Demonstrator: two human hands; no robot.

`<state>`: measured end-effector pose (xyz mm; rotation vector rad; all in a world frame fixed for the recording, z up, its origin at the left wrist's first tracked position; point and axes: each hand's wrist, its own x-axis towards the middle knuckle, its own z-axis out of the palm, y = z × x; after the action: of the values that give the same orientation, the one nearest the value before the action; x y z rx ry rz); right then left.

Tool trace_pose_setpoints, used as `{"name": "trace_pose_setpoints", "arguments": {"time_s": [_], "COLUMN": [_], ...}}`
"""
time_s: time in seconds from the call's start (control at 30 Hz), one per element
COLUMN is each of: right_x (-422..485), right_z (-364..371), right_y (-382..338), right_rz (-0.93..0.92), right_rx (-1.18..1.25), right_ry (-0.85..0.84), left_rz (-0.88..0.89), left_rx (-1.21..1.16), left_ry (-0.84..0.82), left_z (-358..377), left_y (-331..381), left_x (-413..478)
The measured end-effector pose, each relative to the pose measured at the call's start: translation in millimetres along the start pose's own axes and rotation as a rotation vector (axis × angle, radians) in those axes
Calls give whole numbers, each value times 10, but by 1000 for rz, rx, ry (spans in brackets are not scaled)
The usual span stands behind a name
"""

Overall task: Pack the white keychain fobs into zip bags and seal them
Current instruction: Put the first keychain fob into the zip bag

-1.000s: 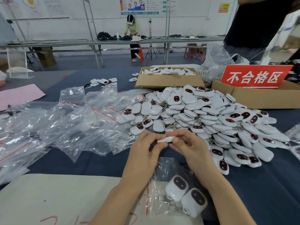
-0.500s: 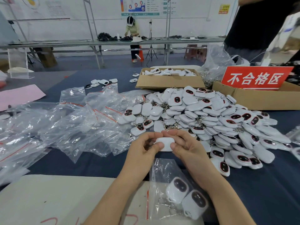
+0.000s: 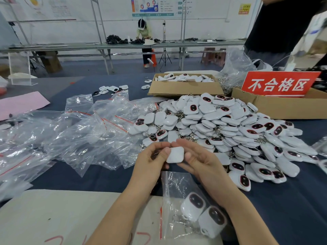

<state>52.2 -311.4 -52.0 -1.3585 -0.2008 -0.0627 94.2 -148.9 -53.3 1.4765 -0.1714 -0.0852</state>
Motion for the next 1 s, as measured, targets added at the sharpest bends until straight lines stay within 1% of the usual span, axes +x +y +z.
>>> {"name": "trace_pose_setpoints", "arguments": {"time_s": [0.07,0.1,0.17,0.27,0.47,0.57,0.63,0.7,0.83,1.0], "right_x": [4,11,21,39,62,66,65,60,55,57], "right_z": [30,34,18,-24,-36,-59,-66,-56,-20,-20], "right_y": [0,-2,-12,-21,14,35,54,65,48,36], "right_rz": [-25,-36,-54,-37,-28,-28,5,37,55,61], "right_rx": [-85,-110,-107,-61,-28,-30,-58,-120,-270,-259], "right_ry": [24,52,118,193,182,209,216,179,144,157], "left_rz": [-36,-24,24,72,80,52,60,102,132,146], "left_rx": [-18,11,85,120,105,20,-11,4,8,7], "left_ry": [-9,-17,-62,-120,-115,-102,-87,-76,-112,-144], "left_z": [-5,0,31,73,50,41,25,10,28,40], "left_y": [-12,-21,-28,-11,25,45,58,77,95,83], "left_x": [12,11,-12,-53,-65,-79,-85,-87,-106,-113]}}
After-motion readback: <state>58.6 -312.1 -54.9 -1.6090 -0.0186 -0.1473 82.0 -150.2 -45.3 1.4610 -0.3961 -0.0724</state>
